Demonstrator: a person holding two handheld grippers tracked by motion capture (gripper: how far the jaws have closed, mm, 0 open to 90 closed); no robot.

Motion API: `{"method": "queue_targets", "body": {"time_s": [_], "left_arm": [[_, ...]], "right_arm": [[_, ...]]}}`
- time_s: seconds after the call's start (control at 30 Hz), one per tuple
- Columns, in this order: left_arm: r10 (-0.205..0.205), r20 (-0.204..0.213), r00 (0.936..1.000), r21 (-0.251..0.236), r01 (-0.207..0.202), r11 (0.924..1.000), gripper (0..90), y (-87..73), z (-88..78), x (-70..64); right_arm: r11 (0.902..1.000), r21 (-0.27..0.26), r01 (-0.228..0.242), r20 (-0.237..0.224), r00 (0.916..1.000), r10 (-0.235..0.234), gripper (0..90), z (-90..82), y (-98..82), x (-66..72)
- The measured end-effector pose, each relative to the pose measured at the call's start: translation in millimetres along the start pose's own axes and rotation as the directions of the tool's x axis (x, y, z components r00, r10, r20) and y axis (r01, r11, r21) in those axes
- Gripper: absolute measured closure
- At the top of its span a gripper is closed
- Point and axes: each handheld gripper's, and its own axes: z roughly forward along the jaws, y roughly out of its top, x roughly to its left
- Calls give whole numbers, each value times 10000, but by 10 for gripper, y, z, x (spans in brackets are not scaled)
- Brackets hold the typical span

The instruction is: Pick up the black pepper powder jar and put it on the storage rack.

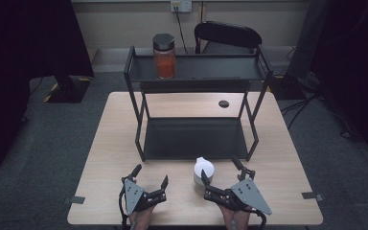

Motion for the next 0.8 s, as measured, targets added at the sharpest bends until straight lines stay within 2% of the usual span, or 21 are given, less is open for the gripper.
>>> {"method": "queue_targets", "body": {"time_s": [0.3,0.53,0.8], "left_arm": [[-3,6,10000,-1,3,10000,2,0,0,1],[-2,4,10000,0,2,10000,3,0,0,0],[-4,1,10000,-2,4,10000,4,0,0,0]], "right_arm": [[9981,516,-351,25,9994,350,46,119,-157,117],[9880,1390,-679,70,9977,676,94,165,-246,125],[9765,1967,-880,-23,9959,902,156,202,-326,131]]}}
